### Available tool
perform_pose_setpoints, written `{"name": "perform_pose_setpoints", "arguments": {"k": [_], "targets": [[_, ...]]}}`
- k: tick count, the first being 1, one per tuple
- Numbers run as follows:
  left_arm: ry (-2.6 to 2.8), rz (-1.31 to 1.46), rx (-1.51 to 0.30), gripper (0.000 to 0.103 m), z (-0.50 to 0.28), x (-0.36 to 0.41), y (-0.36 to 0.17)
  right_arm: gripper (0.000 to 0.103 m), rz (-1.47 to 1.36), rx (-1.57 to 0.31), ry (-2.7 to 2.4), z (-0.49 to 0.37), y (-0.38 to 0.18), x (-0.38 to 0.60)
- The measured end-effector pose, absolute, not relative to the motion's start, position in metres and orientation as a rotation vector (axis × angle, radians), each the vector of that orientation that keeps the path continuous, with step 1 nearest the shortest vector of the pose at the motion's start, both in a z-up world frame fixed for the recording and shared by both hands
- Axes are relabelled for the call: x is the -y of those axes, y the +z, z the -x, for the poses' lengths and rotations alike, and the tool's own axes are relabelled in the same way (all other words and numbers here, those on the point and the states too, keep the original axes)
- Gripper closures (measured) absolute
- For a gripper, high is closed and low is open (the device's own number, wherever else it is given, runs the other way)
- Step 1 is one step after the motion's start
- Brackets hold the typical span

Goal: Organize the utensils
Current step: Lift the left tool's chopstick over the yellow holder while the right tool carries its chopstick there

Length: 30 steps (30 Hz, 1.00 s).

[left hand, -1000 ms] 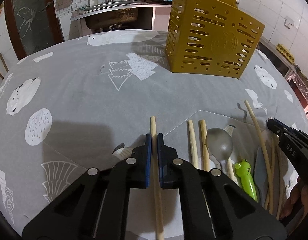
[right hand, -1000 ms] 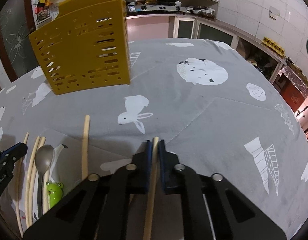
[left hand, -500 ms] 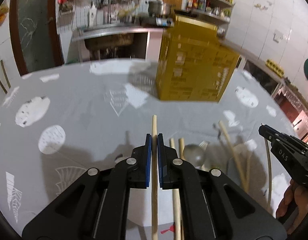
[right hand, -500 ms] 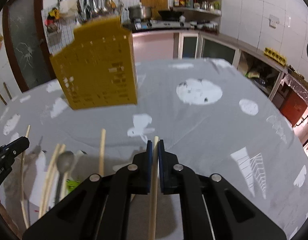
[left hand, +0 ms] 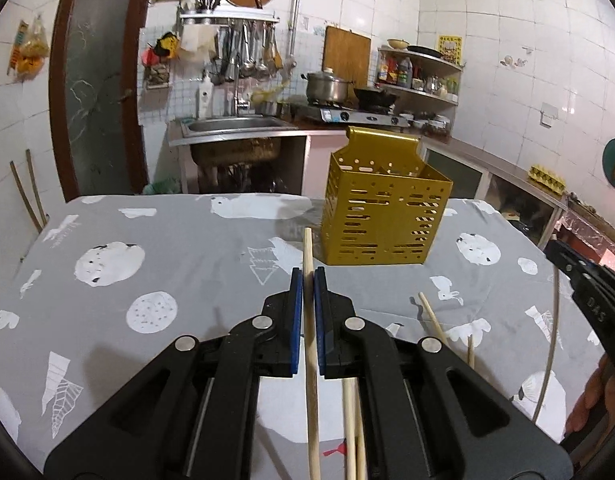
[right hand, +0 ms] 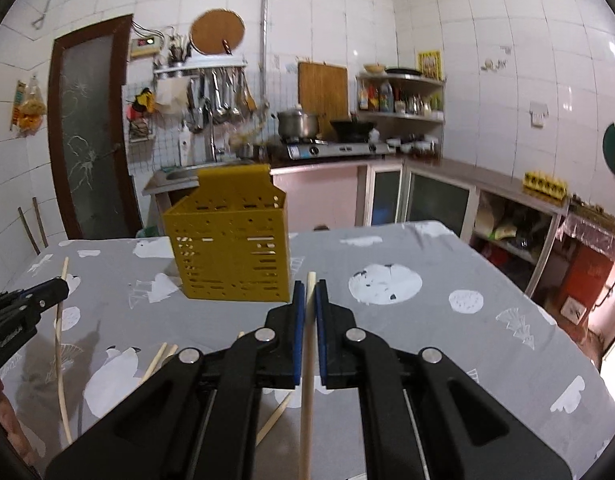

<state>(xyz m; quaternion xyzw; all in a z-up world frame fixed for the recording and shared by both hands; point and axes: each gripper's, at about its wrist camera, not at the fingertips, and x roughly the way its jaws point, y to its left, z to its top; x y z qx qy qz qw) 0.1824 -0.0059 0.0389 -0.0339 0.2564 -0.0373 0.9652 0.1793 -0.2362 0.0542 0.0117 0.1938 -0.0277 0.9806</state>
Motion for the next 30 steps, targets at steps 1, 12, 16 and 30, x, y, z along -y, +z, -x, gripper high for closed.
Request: {"name": "perform_pose_setpoints", "arguments": {"k": [1, 12, 16, 30], "targets": [[-0.073, 0.069, -0.512, 0.099, -0.181, 0.005, 0.040, 0.097, -0.022, -0.381, -0.053, -0.176, 0.054, 0.236], [-0.100, 0.098, -0.361, 0.099, -0.184, 0.006, 0.099, 0.097, -0.076, -0.224, -0.002, -0.175, 0.106, 0.243], [-0.122, 0.110, -0.292, 0.099, -0.206, 0.016, 0.140, 0.097, -0.088, -0.151, 0.016, -0.195, 0.147, 0.243], [-0.127, 0.157, -0.129, 0.099, -0.313, 0.052, 0.243, 0.097, -0.070, -0.065, 0.046, -0.288, 0.241, 0.219]]}}
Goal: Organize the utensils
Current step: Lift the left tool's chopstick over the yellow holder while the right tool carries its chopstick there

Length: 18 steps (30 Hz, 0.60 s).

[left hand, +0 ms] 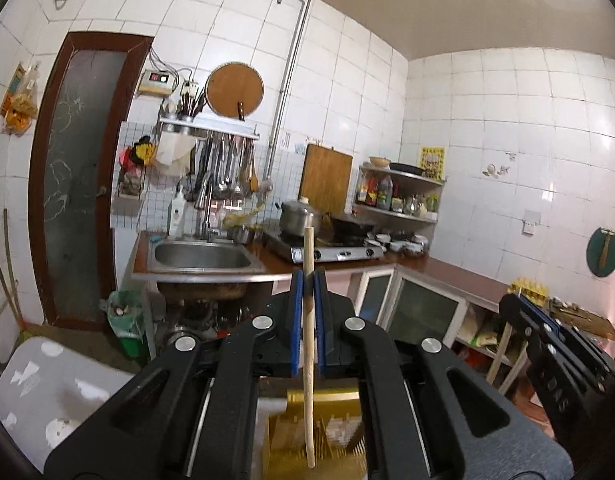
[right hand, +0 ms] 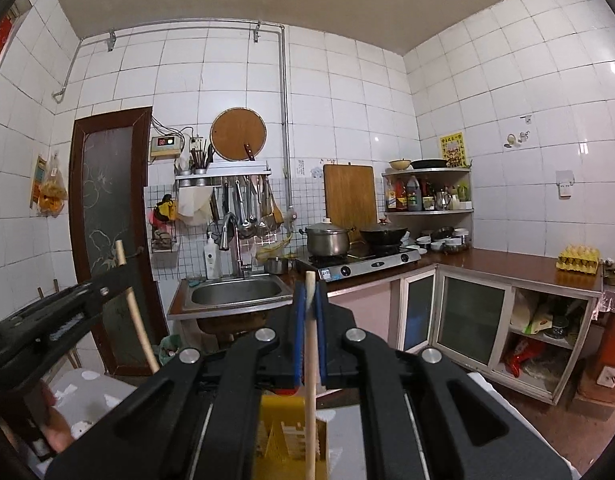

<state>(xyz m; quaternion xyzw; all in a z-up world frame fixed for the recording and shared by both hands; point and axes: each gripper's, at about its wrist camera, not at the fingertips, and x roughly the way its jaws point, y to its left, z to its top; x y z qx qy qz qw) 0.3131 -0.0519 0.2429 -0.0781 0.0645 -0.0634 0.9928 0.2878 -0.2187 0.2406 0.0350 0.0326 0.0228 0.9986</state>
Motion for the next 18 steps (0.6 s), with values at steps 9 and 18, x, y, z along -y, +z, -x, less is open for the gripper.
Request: {"name": "perform_pose_setpoints", "arguments": {"k": [9, 18], "targets": [[-0.067, 0.142, -0.177, 0.099, -0.372, 0.057, 0.218, 0.097, -0.094, -0.079, 0.050, -0.341, 0.239, 0.208], [-0.047, 0.130, -0.286, 0.099, -0.406, 0.051, 0.149, 0.097, -0.091, -0.255, 0.038, -0.389, 0.165, 0.215]]}}
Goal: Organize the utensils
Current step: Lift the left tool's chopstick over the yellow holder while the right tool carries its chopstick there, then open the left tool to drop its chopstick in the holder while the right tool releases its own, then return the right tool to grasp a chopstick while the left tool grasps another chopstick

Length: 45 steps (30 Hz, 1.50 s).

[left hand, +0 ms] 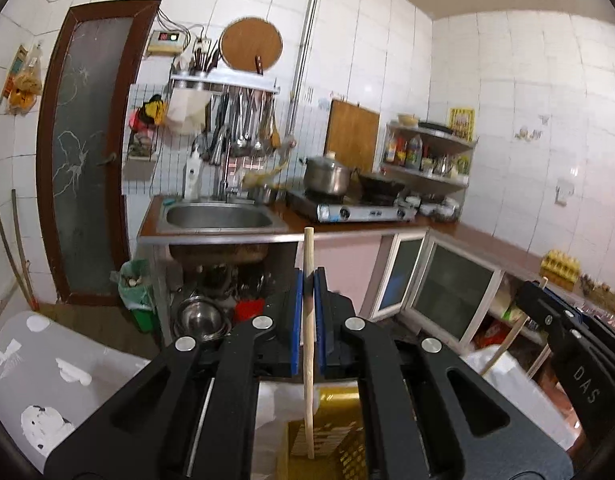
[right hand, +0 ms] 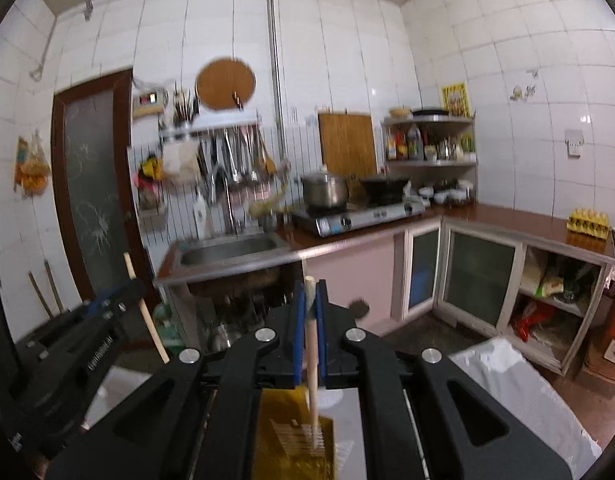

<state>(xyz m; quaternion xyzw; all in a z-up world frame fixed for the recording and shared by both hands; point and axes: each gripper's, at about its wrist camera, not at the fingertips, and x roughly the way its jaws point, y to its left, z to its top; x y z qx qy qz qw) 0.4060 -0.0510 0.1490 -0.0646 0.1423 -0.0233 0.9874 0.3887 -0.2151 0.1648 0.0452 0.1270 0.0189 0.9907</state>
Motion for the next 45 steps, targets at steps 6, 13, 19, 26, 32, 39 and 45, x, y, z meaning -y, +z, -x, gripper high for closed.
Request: {"name": "perform_pose_setpoints", "arguments": {"k": [6, 13, 19, 26, 32, 39, 45], "targets": [[-0.032, 0.132, -0.356, 0.065, -0.415, 0.044, 0.115, 0.097, -0.078, -0.353, 0.026, -0.403, 0.120, 0.218], [-0.005, 0.114, -0.327, 0.031, -0.388, 0.026, 0.126, 0.038, -0.044, -0.375, -0.020, -0.391, 0.114, 0.220], [0.005, 0.101, -0.323, 0.011, -0.351, 0.004, 0.142, 0.038, -0.011, -0.346, -0.042, -0.357, 0.126, 0.226], [0.013, 0.086, -0.381, 0.005, -0.307, -0.019, 0.127, 0.030, 0.019, -0.354, -0.075, -0.306, 0.124, 0.229], [-0.020, 0.066, -0.510, 0.005, -0.280, -0.022, 0.089, 0.028, -0.008, -0.523, -0.080, -0.274, 0.072, 0.237], [-0.089, 0.003, -0.682, 0.005, -0.260, -0.004, 0.024, 0.028, -0.070, -0.758, -0.128, -0.259, 0.004, 0.251], [-0.089, 0.023, -0.783, 0.005, -0.256, 0.004, -0.013, 0.029, -0.097, -0.863, -0.137, -0.248, -0.024, 0.245]]}}
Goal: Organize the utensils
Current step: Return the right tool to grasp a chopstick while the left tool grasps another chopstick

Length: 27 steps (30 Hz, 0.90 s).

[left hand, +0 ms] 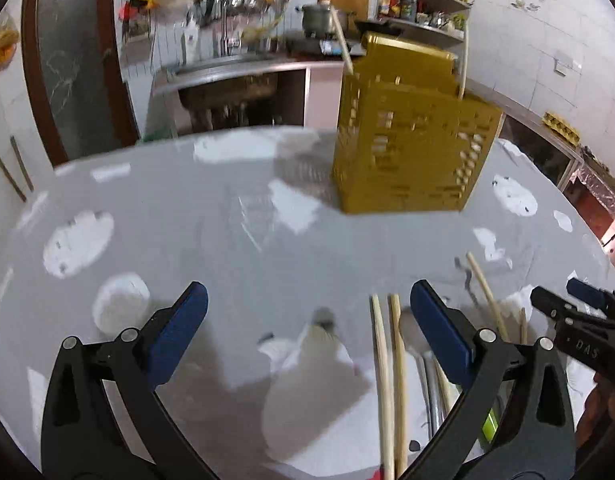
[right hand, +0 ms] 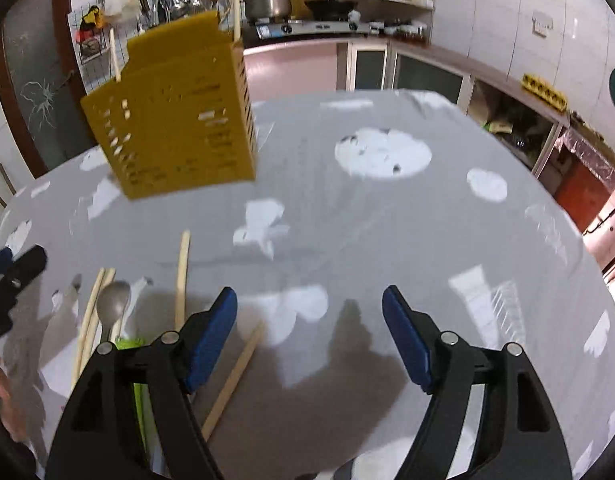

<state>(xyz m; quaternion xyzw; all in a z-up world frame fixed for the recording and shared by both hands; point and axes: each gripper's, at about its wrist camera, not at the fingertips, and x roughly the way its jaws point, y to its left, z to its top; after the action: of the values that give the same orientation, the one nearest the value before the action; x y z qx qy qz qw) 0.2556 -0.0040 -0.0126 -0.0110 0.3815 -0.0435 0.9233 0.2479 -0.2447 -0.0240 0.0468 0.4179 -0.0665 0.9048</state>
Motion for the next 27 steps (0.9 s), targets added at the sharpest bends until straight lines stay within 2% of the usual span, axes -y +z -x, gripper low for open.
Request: {"name": "perform_pose_setpoints", "arguments": {"k": [2, 6, 8, 10, 12, 14, 23, 27], "targets": [[-0.081, 0.047, -0.809, 0.005, -0.256, 0.004, -0.021, 0.031, -0.097, -0.878, -0.136, -0.246, -0.027, 0.240], [-0.066, 0.052, -0.839, 0.005, -0.257, 0.007, -0.034, 0.051, -0.107, -0.939, -0.129, -0.247, -0.039, 0.230], [-0.058, 0.043, -0.845, 0.005, -0.258, 0.010, -0.037, 0.053, -0.108, -0.958, -0.131, -0.250, -0.044, 0.227], [-0.052, 0.035, -0.848, 0.005, -0.259, 0.012, -0.038, 0.058, -0.113, -0.956, -0.129, -0.250, -0.044, 0.225], [-0.046, 0.029, -0.852, 0.005, -0.261, 0.014, -0.039, 0.075, -0.120, -0.957, -0.104, -0.250, -0.043, 0.222], [-0.050, 0.029, -0.866, 0.005, -0.264, 0.015, -0.042, 0.088, -0.116, -0.958, -0.068, -0.252, -0.044, 0.219], [-0.068, 0.019, -0.903, 0.005, -0.265, 0.015, -0.051, 0.089, -0.028, -0.973, 0.008, -0.283, -0.038, 0.238], [-0.077, 0.020, -0.934, 0.010, -0.269, 0.016, -0.057, 0.089, 0.027, -0.978, 0.002, -0.300, -0.036, 0.247]]}}
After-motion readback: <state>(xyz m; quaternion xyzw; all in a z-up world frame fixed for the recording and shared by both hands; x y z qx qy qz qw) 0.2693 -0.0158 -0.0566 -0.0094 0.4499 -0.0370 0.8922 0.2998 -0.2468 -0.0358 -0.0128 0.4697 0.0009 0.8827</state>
